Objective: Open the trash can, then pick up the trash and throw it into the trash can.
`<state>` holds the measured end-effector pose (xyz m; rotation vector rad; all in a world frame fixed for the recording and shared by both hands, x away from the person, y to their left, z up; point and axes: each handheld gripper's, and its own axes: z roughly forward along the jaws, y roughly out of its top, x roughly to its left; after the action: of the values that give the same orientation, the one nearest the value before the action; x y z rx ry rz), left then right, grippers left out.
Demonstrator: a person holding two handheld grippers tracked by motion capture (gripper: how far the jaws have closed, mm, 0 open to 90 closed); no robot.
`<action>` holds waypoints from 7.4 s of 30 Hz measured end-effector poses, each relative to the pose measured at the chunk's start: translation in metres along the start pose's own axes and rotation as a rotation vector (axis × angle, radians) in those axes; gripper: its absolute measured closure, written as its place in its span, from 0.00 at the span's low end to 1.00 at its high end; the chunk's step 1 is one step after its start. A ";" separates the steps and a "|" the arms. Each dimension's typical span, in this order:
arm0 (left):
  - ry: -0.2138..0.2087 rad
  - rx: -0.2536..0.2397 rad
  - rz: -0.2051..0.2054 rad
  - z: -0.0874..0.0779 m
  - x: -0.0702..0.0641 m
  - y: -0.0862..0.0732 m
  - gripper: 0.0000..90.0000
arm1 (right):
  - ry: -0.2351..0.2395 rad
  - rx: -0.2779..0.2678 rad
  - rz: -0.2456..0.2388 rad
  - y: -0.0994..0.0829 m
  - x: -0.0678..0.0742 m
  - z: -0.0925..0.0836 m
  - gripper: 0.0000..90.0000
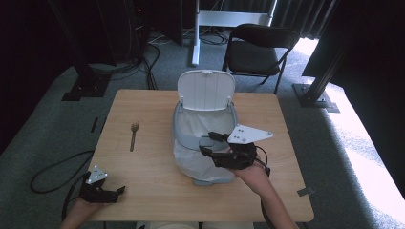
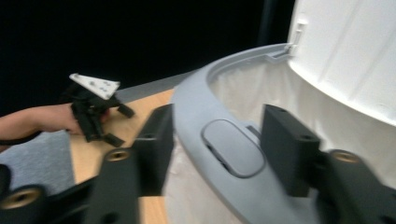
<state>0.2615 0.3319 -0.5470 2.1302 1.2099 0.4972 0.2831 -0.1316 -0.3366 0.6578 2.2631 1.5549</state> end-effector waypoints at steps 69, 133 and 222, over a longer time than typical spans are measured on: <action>0.001 -0.001 -0.001 0.000 0.000 0.000 0.00 | -0.415 0.000 0.204 -0.135 -0.075 -0.079 0.15; 0.079 -0.006 -0.086 -0.007 0.004 0.016 0.04 | -0.729 0.365 0.474 -0.258 -0.127 -0.074 0.14; 0.229 0.003 -0.264 0.108 0.034 0.134 0.88 | -0.724 0.361 0.468 -0.257 -0.126 -0.074 0.16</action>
<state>0.4263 0.2743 -0.5336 1.9154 1.5932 0.6324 0.3030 -0.3349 -0.5504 1.6324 1.8846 0.8234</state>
